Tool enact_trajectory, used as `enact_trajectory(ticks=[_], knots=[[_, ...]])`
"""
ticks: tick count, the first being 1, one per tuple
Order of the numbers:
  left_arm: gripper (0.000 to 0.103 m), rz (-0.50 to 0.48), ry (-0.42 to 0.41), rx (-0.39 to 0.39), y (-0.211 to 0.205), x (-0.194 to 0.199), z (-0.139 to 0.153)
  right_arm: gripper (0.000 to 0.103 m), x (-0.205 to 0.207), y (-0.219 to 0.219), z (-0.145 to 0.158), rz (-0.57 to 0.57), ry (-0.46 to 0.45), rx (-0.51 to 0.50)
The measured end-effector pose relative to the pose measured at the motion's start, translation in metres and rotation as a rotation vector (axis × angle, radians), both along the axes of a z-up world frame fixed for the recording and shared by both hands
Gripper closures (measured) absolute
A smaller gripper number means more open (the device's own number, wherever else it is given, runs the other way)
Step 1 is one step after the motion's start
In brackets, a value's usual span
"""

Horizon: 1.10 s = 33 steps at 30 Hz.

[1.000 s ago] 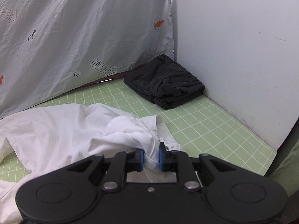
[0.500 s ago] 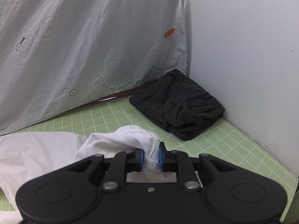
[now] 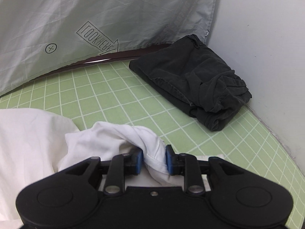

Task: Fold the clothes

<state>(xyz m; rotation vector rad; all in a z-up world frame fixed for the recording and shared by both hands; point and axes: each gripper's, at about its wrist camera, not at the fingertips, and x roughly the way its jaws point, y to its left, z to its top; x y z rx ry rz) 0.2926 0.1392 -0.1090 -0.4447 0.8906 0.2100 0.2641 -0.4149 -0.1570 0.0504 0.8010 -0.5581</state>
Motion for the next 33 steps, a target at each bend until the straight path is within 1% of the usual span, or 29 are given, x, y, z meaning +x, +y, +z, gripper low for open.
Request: enact_trajectory(ticks=[1, 2, 3, 4, 5, 6, 7, 9, 11, 13, 15, 17, 21, 23, 26, 28, 30, 31, 32, 33], knots=[[0.046, 0.025, -0.025, 0.002, 0.004, -0.011, 0.008, 0.062, -0.006, 0.000, 0.005, -0.007, -0.010, 0.010], [0.039, 0.054, -0.049, 0.010, 0.008, -0.023, 0.017, 0.049, -0.013, 0.000, 0.010, -0.014, -0.020, 0.019], [0.037, 0.074, -0.076, 0.009, 0.013, -0.036, 0.025, 0.034, -0.019, 0.001, 0.015, -0.021, -0.030, 0.029], [0.035, 0.092, -0.104, 0.004, 0.017, -0.049, 0.032, 0.028, -0.026, 0.001, 0.020, -0.028, -0.041, 0.039], [0.032, 0.110, -0.132, 0.000, 0.022, -0.062, 0.040, 0.025, -0.034, 0.002, 0.024, -0.031, -0.052, 0.049], [0.030, 0.130, -0.146, -0.002, 0.027, -0.076, 0.046, 0.025, -0.043, 0.007, 0.028, -0.026, -0.064, 0.061], [0.029, 0.150, -0.156, -0.002, 0.031, -0.090, 0.052, 0.024, -0.051, 0.012, 0.031, -0.017, -0.070, 0.068], [0.029, 0.191, -0.136, 0.014, 0.037, -0.112, 0.054, 0.016, -0.066, 0.024, 0.033, 0.012, -0.079, 0.071], [0.029, 0.215, -0.093, 0.015, 0.044, -0.134, 0.048, 0.015, -0.079, 0.036, 0.032, 0.042, -0.080, 0.069], [0.029, 0.237, -0.042, -0.021, 0.048, -0.149, 0.035, 0.014, -0.091, 0.047, 0.031, 0.069, -0.078, 0.068], [0.029, 0.247, -0.014, -0.072, 0.048, -0.160, 0.025, 0.012, -0.098, 0.058, 0.029, 0.087, -0.063, 0.072], [0.029, 0.236, 0.005, -0.142, 0.049, -0.168, 0.012, 0.010, -0.104, 0.068, 0.027, 0.110, -0.047, 0.066], [0.029, 0.215, 0.041, -0.285, 0.048, -0.167, -0.013, 0.008, -0.116, 0.086, 0.024, 0.149, -0.027, 0.048], [0.029, 0.197, 0.048, -0.336, 0.045, -0.162, -0.024, 0.008, -0.121, 0.093, 0.023, 0.160, -0.019, 0.044], [0.029, 0.162, 0.071, -0.347, 0.040, -0.147, -0.037, 0.007, -0.130, 0.101, 0.025, 0.165, -0.019, 0.043], [0.029, 0.144, 0.054, -0.362, 0.039, -0.141, -0.042, 0.007, -0.137, 0.108, 0.024, 0.170, -0.010, 0.030], [0.033, 0.127, 0.038, -0.368, 0.039, -0.135, -0.044, 0.007, -0.143, 0.113, 0.023, 0.170, -0.003, 0.027], [0.047, 0.119, 0.034, -0.362, 0.039, -0.133, -0.044, 0.007, -0.146, 0.115, 0.023, 0.167, -0.001, 0.029], [0.070, 0.111, 0.031, -0.356, 0.040, -0.131, -0.043, 0.007, -0.149, 0.117, 0.022, 0.164, 0.001, 0.029], [0.088, 0.098, 0.036, -0.332, 0.042, -0.130, -0.041, 0.007, -0.151, 0.118, 0.022, 0.160, 0.005, 0.028]])
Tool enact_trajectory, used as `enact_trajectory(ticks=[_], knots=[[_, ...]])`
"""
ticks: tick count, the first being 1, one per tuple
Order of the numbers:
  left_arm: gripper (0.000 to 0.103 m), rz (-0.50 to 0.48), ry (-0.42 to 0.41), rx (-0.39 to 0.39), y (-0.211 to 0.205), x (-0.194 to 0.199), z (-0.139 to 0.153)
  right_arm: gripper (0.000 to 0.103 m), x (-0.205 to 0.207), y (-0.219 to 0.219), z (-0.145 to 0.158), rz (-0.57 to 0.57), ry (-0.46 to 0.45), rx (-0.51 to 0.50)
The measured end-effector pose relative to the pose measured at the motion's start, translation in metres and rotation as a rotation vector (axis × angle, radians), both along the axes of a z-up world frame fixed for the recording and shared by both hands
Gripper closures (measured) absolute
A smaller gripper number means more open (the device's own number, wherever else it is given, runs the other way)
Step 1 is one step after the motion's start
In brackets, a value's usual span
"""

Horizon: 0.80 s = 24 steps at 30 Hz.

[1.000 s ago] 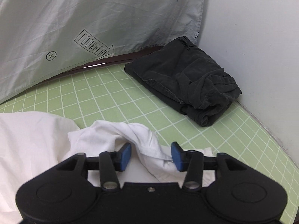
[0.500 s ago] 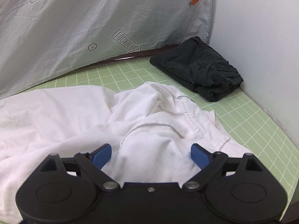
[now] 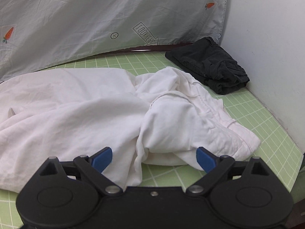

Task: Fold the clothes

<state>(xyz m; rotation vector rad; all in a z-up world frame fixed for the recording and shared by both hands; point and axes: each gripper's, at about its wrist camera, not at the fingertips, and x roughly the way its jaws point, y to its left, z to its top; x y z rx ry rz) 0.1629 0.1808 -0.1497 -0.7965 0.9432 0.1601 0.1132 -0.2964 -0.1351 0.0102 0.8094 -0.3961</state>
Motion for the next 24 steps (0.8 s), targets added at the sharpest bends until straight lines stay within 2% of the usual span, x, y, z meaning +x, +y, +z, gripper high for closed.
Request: enact_trajectory(ticks=[2, 6, 9, 14, 17, 20, 22, 24], knots=[[0.093, -0.033, 0.013, 0.056, 0.004, 0.002, 0.006, 0.007, -0.003, 0.003, 0.000, -0.015, 0.003, -0.004], [0.096, -0.012, -0.028, 0.147, 0.025, -0.015, 0.031, 0.007, -0.009, 0.010, -0.001, -0.051, 0.003, -0.004], [0.097, 0.050, -0.060, 0.213, 0.051, -0.029, 0.055, 0.007, -0.012, 0.017, -0.005, -0.056, 0.015, 0.001], [0.097, 0.182, -0.117, 0.294, 0.118, -0.052, 0.101, 0.007, -0.010, 0.031, -0.011, -0.060, 0.031, 0.010], [0.097, 0.182, -0.133, 0.324, 0.142, -0.052, 0.123, 0.007, -0.006, 0.041, -0.015, -0.062, 0.036, 0.014], [0.097, 0.137, -0.138, 0.376, 0.148, -0.039, 0.128, 0.007, -0.002, 0.051, -0.016, -0.059, 0.039, 0.014], [0.096, 0.106, -0.116, 0.376, 0.150, -0.018, 0.114, 0.007, 0.002, 0.058, -0.016, -0.056, 0.041, 0.004], [0.089, 0.102, -0.057, 0.367, 0.148, 0.006, 0.091, 0.007, 0.005, 0.063, -0.015, -0.052, 0.044, -0.008]])
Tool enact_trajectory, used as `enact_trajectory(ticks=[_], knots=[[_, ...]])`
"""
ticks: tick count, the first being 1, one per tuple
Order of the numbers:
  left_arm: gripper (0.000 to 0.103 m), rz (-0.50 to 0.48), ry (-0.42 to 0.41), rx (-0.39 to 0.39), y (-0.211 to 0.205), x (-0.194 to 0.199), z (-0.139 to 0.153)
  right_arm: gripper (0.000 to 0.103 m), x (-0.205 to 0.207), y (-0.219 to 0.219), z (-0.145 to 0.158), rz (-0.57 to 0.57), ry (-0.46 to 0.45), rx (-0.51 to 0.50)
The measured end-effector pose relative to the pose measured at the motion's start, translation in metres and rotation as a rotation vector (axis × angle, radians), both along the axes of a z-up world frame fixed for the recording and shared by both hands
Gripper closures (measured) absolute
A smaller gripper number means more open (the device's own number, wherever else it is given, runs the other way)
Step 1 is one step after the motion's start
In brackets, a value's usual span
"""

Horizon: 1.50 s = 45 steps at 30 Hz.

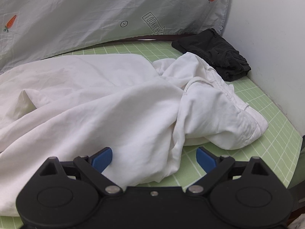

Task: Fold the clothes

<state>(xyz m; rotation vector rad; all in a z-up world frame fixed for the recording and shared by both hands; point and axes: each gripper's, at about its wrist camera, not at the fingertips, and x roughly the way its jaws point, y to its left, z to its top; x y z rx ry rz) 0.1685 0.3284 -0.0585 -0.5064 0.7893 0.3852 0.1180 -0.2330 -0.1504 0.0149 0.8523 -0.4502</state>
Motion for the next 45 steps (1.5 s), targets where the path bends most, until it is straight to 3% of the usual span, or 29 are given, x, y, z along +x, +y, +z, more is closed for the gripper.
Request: enact_trajectory(ticks=[3, 5, 8, 12, 14, 19, 23, 26, 31, 33, 34, 35, 37, 43, 45], knots=[[0.085, 0.014, 0.123, -0.005, -0.002, 0.029, -0.039, 0.007, 0.003, 0.008, 0.001, 0.007, 0.009, -0.016], [0.076, 0.016, 0.183, -0.007, -0.005, 0.039, -0.058, 0.007, 0.003, 0.013, 0.003, 0.016, 0.011, -0.034], [0.059, 0.005, 0.194, -0.024, -0.010, 0.033, -0.068, 0.007, 0.005, 0.022, 0.007, 0.038, 0.013, -0.067], [0.046, 0.002, 0.228, -0.005, -0.012, 0.007, -0.074, 0.007, 0.010, 0.037, 0.009, 0.089, 0.017, -0.095], [0.045, 0.003, 0.255, 0.000, -0.012, -0.007, -0.078, 0.006, 0.017, 0.048, 0.005, 0.122, 0.032, -0.093], [0.045, 0.015, 0.287, -0.108, -0.011, -0.041, -0.093, 0.006, 0.028, 0.065, 0.003, 0.187, 0.047, -0.091], [0.042, 0.039, 0.315, -0.115, -0.016, -0.057, -0.096, 0.006, 0.026, 0.068, 0.006, 0.203, 0.039, -0.093], [0.038, 0.049, 0.291, -0.126, -0.015, -0.067, -0.089, 0.006, 0.022, 0.064, 0.008, 0.187, 0.032, -0.086], [0.037, 0.036, 0.267, -0.210, -0.010, -0.070, -0.101, 0.006, 0.016, 0.058, 0.006, 0.157, 0.028, -0.052], [0.039, 0.043, 0.242, -0.204, -0.009, -0.070, -0.103, 0.006, 0.013, 0.058, 0.004, 0.154, 0.028, -0.036], [0.048, 0.041, 0.230, -0.201, -0.008, -0.071, -0.103, 0.006, 0.011, 0.058, 0.005, 0.156, 0.024, -0.033], [0.069, 0.037, 0.225, -0.185, -0.010, -0.071, -0.102, 0.006, 0.009, 0.058, 0.005, 0.158, 0.020, -0.033], [0.101, 0.019, 0.214, -0.158, -0.011, -0.071, -0.098, 0.006, 0.006, 0.058, 0.006, 0.157, 0.014, -0.030], [0.102, 0.064, 0.145, -0.119, 0.006, -0.083, -0.067, 0.006, -0.004, 0.049, 0.007, 0.117, -0.002, -0.015], [0.102, 0.079, 0.124, -0.063, 0.018, -0.092, -0.048, 0.006, -0.008, 0.046, 0.007, 0.104, -0.008, -0.013]])
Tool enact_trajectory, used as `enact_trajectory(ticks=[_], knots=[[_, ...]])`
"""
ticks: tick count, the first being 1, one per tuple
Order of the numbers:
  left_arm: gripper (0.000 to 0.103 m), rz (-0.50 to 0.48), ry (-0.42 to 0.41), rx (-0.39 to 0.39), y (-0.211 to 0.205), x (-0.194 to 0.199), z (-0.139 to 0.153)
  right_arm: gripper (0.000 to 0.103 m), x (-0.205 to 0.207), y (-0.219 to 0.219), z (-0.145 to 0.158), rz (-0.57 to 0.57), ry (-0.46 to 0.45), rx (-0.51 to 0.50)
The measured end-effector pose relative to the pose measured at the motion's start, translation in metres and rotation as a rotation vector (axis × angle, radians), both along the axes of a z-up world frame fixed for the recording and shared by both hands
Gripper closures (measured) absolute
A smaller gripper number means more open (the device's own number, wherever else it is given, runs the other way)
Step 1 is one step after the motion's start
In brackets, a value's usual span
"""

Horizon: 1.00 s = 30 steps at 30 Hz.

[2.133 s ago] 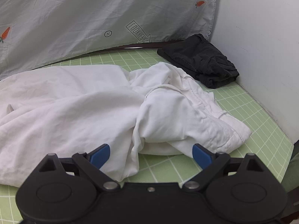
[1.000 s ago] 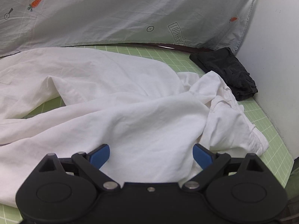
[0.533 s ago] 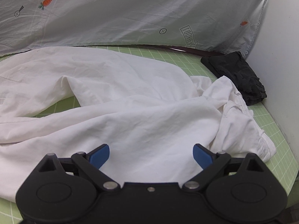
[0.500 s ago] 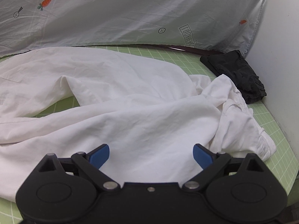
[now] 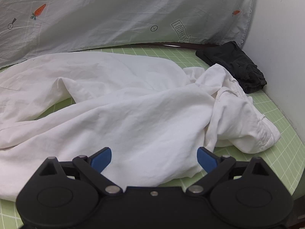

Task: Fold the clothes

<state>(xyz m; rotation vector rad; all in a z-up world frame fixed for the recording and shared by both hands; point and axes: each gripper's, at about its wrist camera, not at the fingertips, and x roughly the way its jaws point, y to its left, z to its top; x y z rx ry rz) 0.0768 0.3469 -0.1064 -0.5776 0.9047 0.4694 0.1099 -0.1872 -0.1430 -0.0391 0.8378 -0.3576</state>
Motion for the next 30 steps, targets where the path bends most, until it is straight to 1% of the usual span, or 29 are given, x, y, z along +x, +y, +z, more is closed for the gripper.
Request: enact_trajectory(ticks=[2, 4, 5, 7, 9, 11, 12, 13, 15, 16, 17, 18, 20, 21, 22, 23, 25, 26, 28, 30], knots=[[0.102, 0.011, -0.019, 0.062, 0.013, -0.009, 0.020, 0.006, -0.004, -0.005, 0.000, -0.009, -0.002, 0.002], [0.101, 0.053, -0.046, 0.061, 0.027, -0.019, 0.030, 0.006, -0.007, -0.010, 0.000, -0.021, -0.002, 0.003], [0.101, 0.075, -0.037, 0.065, 0.031, -0.021, 0.029, 0.006, -0.009, -0.013, 0.000, -0.027, -0.003, 0.007], [0.101, 0.117, -0.006, 0.079, 0.038, -0.024, 0.025, 0.006, -0.011, -0.018, 0.000, -0.038, -0.008, 0.018], [0.101, 0.147, 0.060, 0.065, 0.039, -0.024, 0.010, 0.006, -0.012, -0.022, 0.000, -0.046, -0.007, 0.021], [0.100, 0.177, 0.132, 0.035, 0.037, -0.031, -0.009, 0.006, -0.012, -0.026, -0.001, -0.053, -0.004, 0.028], [0.097, 0.196, 0.152, 0.028, 0.035, -0.033, -0.014, 0.006, -0.013, -0.028, -0.001, -0.058, -0.004, 0.031], [0.096, 0.211, 0.159, 0.029, 0.033, -0.036, -0.016, 0.006, -0.014, -0.030, 0.000, -0.064, -0.008, 0.031], [0.085, 0.223, 0.160, 0.046, 0.029, -0.041, -0.016, 0.006, -0.017, -0.036, 0.004, -0.082, -0.025, 0.027], [0.074, 0.211, 0.151, 0.067, 0.026, -0.041, -0.012, 0.006, -0.018, -0.040, 0.007, -0.095, -0.041, 0.027], [0.065, 0.194, 0.140, 0.090, 0.022, -0.039, -0.007, 0.006, -0.020, -0.044, 0.010, -0.109, -0.056, 0.027], [0.062, 0.179, 0.126, 0.110, 0.018, -0.038, -0.002, 0.006, -0.022, -0.048, 0.013, -0.123, -0.071, 0.029], [0.050, 0.149, 0.097, 0.148, 0.009, -0.035, 0.009, 0.006, -0.027, -0.060, 0.019, -0.162, -0.102, 0.047], [0.046, 0.141, 0.086, 0.161, 0.004, -0.033, 0.013, 0.006, -0.029, -0.068, 0.022, -0.188, -0.119, 0.060], [0.040, 0.131, 0.076, 0.169, -0.001, -0.031, 0.016, 0.006, -0.032, -0.075, 0.024, -0.214, -0.134, 0.072], [0.038, 0.121, 0.067, 0.175, -0.006, -0.029, 0.019, 0.006, -0.034, -0.083, 0.026, -0.239, -0.146, 0.084], [0.036, 0.072, 0.050, 0.174, -0.020, -0.021, 0.021, 0.006, -0.039, -0.099, 0.027, -0.293, -0.167, 0.117], [0.033, 0.041, 0.046, 0.169, -0.028, -0.016, 0.021, 0.006, -0.040, -0.109, 0.027, -0.327, -0.178, 0.144], [0.029, -0.023, 0.041, 0.157, -0.045, -0.007, 0.020, 0.006, -0.045, -0.132, 0.022, -0.417, -0.196, 0.235], [0.028, -0.095, 0.048, 0.139, -0.064, 0.004, 0.016, 0.007, -0.052, -0.157, 0.015, -0.508, -0.214, 0.347]])
